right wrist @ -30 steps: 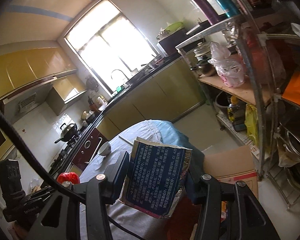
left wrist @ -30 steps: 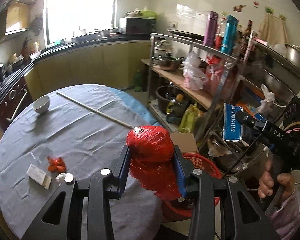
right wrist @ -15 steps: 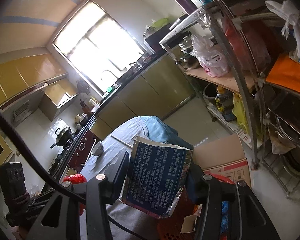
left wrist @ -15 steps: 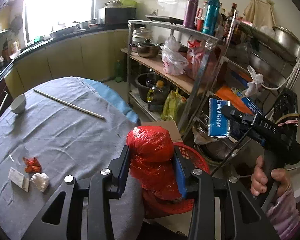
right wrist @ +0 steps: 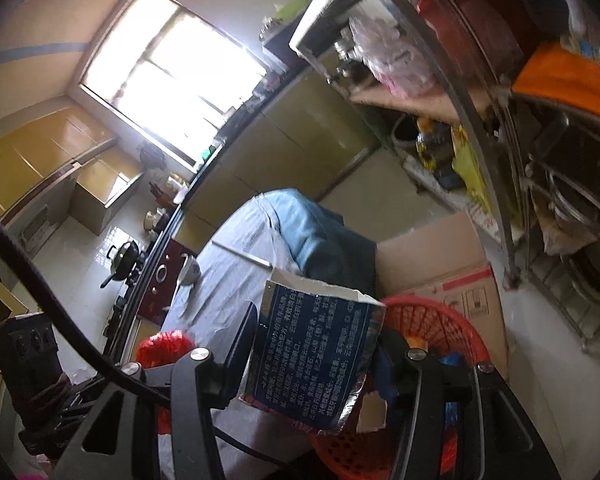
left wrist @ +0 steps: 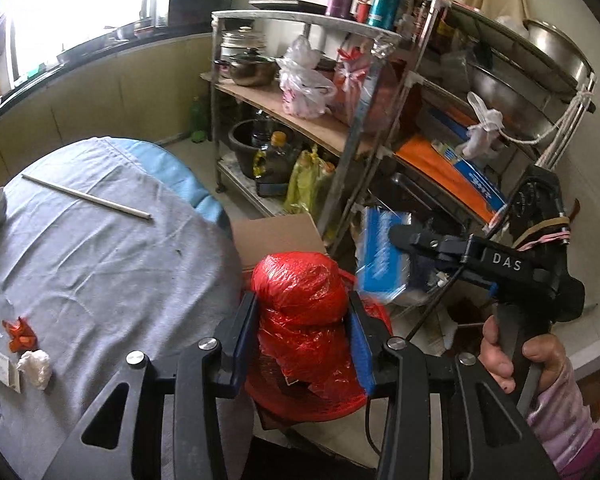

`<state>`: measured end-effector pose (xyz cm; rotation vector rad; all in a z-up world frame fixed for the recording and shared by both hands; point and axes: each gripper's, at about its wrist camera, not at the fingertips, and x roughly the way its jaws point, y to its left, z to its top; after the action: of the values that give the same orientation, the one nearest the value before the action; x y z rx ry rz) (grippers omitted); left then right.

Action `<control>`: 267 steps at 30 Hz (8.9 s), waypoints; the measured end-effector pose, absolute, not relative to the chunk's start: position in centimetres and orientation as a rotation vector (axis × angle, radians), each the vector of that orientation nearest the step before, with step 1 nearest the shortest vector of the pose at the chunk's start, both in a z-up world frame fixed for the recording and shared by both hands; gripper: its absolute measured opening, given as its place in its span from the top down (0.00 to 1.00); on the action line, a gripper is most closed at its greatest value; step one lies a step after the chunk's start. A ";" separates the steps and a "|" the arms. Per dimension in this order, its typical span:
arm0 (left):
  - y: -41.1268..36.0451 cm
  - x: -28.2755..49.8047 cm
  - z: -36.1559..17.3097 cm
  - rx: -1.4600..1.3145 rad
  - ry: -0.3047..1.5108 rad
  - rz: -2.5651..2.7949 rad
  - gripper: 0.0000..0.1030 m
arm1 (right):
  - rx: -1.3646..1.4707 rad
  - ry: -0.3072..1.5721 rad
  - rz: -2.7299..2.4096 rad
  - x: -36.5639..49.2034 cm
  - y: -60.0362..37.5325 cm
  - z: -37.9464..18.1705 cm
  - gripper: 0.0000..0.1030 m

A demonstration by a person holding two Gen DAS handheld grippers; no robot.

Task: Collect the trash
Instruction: 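Carry the red bag and blue carton over the red basket and open both tools, then move both open tools back over the table toward the remaining trash, then grasp the white medicine box with the left tool while the right tool grasps the orange wrapper, then carry the white box and orange wrapper over to the red basket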

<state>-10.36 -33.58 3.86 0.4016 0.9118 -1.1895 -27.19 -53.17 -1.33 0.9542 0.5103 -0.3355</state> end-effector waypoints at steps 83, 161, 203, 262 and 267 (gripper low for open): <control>8.9 3.1 5.9 -0.157 0.720 -0.309 0.26 | 0.424 0.634 -0.046 -11.2 -31.4 10.3 0.33; -2.5 23.2 -7.7 -0.172 1.299 -0.314 0.40 | -0.088 1.082 0.381 19.0 -21.3 -10.3 0.57; -6.1 9.1 0.1 0.106 0.963 -0.378 0.50 | 0.473 0.754 0.101 0.6 -31.2 -2.0 0.67; -14.7 -7.9 5.2 0.366 0.704 -0.458 0.50 | 0.525 0.495 0.037 -20.0 -35.9 2.6 0.67; -15.1 -9.3 5.2 0.383 0.696 -0.457 0.50 | 0.534 0.470 0.041 -21.6 -36.3 2.8 0.67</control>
<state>-9.26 -15.10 5.23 0.3826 0.6963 -0.4565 -21.57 -36.26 2.78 0.5342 0.4704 0.0412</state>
